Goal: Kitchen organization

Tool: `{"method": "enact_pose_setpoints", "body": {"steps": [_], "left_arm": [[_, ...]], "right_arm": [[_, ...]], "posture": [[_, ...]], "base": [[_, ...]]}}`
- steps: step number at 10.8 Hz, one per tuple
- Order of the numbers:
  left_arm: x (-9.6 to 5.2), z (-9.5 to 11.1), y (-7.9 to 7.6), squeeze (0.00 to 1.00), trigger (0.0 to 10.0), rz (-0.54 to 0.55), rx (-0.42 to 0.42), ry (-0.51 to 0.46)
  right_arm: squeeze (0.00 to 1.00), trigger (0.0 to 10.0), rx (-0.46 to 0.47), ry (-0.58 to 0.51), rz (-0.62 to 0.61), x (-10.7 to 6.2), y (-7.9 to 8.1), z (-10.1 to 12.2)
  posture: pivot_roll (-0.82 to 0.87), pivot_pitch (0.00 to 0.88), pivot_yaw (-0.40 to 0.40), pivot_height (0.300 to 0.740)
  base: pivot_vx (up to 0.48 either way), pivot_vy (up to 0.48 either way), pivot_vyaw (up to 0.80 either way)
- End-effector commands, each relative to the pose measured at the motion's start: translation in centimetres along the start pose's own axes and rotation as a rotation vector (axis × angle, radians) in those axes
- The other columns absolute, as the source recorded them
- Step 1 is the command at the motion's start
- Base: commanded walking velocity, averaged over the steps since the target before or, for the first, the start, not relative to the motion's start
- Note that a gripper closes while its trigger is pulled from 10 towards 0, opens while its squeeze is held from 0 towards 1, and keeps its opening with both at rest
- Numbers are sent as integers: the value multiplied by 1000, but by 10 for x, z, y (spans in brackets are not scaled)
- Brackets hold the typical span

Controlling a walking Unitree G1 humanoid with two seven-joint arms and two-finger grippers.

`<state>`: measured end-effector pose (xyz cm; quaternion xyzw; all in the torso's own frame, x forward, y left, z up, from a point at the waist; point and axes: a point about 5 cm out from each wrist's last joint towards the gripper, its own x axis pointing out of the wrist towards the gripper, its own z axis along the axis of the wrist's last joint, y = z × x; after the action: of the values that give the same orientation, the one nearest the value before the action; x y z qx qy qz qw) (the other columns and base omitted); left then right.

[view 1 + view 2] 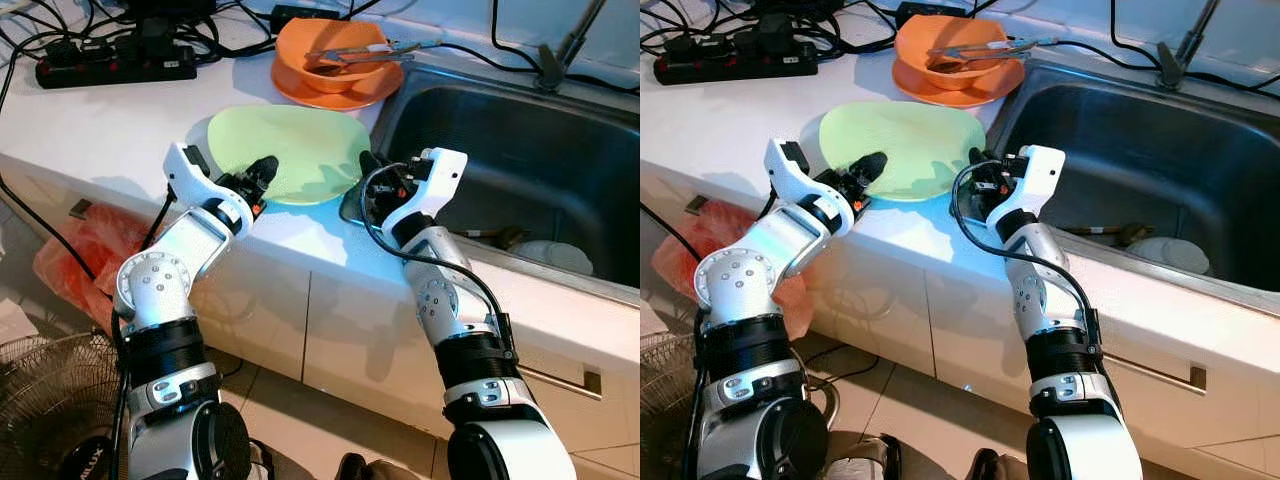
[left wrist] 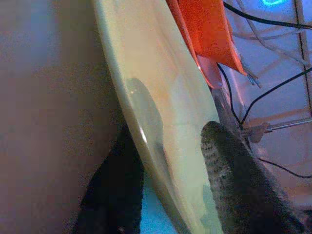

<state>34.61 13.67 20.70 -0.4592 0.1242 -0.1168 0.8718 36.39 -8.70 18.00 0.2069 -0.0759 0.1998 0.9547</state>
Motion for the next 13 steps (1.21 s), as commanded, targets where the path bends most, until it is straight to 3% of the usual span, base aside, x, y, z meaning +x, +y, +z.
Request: {"method": "enact_pose_setpoints", "body": {"steps": [1,4,9,10,13], "left_arm": [[1,-21,11,0,0,68,-6,93],[-8,-38,5,0,0,54,-22,124],[-22,-44,0,0,0,56,14,130],[-22,-43,0,0,10000,56,24,116],[-22,-29,-4,0,10000,43,64,11]], "right_arm": [[0,10000,33,80,-44,-6,-8,-17],[0,10000,34,84,-44,-6,-8,-18],[0,10000,23,75,-76,-5,-15,-15],[0,10000,17,66,-91,-5,-19,-13],[0,10000,2,-1,-207,-7,-42,4]], "posture": [[98,175,-27,740],[105,176,-32,740],[113,177,-39,740],[112,173,-42,740],[109,171,-45,740]], "base": [[0,0,0],[0,0,0],[0,0,0],[0,0,0],[0,0,0]]}}
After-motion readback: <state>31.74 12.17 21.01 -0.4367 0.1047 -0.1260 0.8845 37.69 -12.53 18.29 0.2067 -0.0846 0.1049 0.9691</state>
